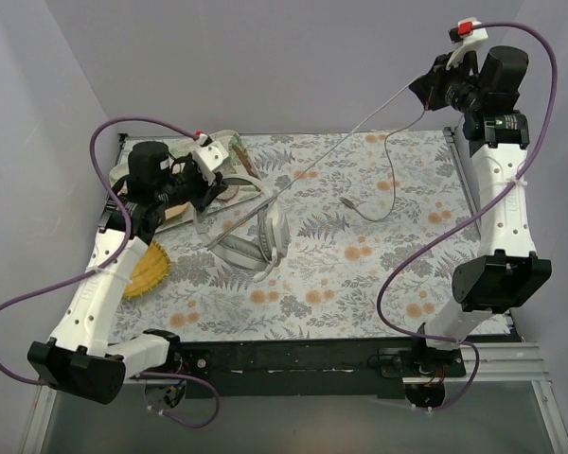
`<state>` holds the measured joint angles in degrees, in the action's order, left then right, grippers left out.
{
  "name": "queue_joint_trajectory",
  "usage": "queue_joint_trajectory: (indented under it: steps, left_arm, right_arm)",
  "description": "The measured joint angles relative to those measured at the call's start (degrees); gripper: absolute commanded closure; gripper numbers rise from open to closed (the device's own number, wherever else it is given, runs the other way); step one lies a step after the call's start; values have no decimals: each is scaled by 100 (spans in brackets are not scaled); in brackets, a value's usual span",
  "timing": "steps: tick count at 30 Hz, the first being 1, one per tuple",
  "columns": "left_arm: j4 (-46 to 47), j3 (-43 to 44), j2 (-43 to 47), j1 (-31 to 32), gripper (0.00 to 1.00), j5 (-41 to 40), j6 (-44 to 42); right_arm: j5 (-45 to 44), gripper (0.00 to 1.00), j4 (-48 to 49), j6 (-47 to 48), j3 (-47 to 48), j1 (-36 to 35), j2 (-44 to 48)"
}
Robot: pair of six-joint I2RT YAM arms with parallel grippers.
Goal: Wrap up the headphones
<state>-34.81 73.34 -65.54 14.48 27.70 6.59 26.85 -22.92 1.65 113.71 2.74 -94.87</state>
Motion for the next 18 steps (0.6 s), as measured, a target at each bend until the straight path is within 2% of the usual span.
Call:
queue_joint_trajectory:
  steps: [5, 11, 14, 18]
  left_arm:
    - [-741, 837, -107, -15, 100, 994, 835]
    - [-542, 2240, -538, -44, 100, 1779, 2236]
    - [-225, 2879, -741, -48, 100, 1910, 3032]
    - [282, 3432, -957, -50, 100, 1904, 3980]
  right_arm:
    - [470, 99, 540, 4, -715, 48, 17]
    - [881, 99, 1351, -22, -1803, -118, 188]
    - [918, 99, 1775, -39, -2575, -538, 420]
    - [918, 99, 2109, -55, -3080, -1434, 420]
